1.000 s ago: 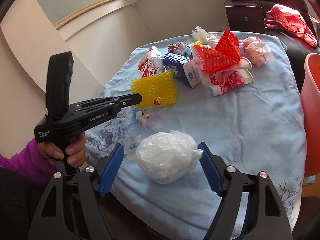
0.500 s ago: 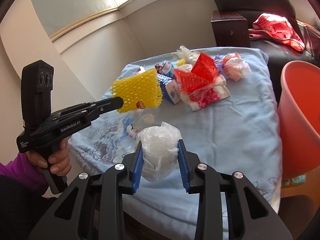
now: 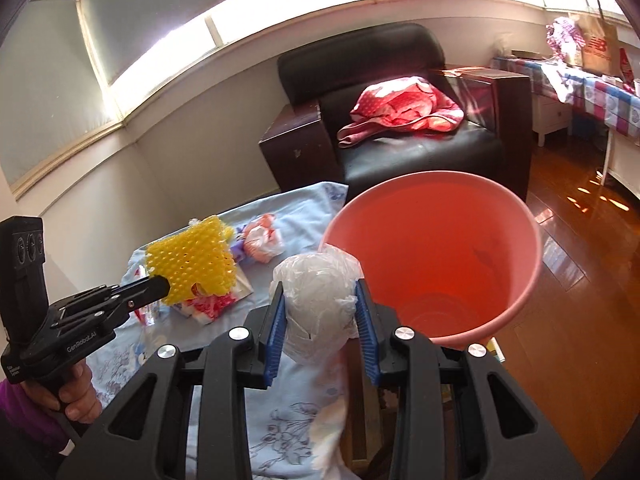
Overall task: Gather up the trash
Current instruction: 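Carry the white bag and yellow sponge to the pink bucket and release both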
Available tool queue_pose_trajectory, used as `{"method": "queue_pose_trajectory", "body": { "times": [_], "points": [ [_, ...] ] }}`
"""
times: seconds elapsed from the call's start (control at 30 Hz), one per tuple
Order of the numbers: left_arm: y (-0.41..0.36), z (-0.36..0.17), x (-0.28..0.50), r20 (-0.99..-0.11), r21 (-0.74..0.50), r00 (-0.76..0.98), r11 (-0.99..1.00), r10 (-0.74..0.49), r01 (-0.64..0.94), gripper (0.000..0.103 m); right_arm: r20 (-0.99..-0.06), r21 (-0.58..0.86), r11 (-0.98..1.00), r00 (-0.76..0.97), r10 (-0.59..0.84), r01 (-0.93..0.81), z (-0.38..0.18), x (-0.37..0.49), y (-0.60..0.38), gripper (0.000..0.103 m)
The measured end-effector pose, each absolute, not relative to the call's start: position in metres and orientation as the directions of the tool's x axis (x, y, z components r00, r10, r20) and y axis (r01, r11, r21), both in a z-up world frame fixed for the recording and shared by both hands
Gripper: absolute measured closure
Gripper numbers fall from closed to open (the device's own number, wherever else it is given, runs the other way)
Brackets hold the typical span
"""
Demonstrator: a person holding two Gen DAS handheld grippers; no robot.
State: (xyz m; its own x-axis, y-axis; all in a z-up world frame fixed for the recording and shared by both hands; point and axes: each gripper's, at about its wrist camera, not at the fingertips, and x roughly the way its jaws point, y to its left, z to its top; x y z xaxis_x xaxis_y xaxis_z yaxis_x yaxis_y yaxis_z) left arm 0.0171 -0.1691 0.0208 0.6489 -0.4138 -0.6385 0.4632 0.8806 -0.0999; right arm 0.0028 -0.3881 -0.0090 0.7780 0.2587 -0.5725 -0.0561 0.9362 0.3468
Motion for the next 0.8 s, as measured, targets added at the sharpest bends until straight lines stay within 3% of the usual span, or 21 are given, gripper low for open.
{"method": "queue_pose_trajectory", "body": {
  "times": [0.17,0.6,0.7,0.77,0.8],
  "points": [
    [-0.222,0.015,0.032,-0.656,-0.075,0.615,0.848,-0.438,0.524,0.096,-0.593,0.314,0.948,0.790,0.153,0.052,-0.018,0.010,-0.418,0.069],
    [-0.290,-0.017,0.061,-0.725,-0.017,0.557,0.819,-0.405,0.574,0.094,-0.648,0.258,0.954,0.759,0.056,0.150,-0.040,0.024,-0.439,0.067],
    [-0.288,-0.017,0.061,-0.723,-0.023,0.555,0.817,-0.412,0.576,0.081,-0.658,0.266,0.950,0.751,0.055,0.164,-0.043,0.026,-0.441,0.062],
    [-0.287,-0.015,0.060,-0.714,-0.022,0.566,0.821,-0.412,0.570,0.060,-0.660,0.276,0.947,0.749,0.063,0.163,-0.044,0.029,-0.443,0.058],
    [-0.286,-0.014,0.059,-0.708,-0.023,0.570,0.821,-0.416,0.571,0.058,-0.659,0.278,0.946,0.749,0.064,0.164,-0.045,0.029,-0.443,0.056]
  ]
}}
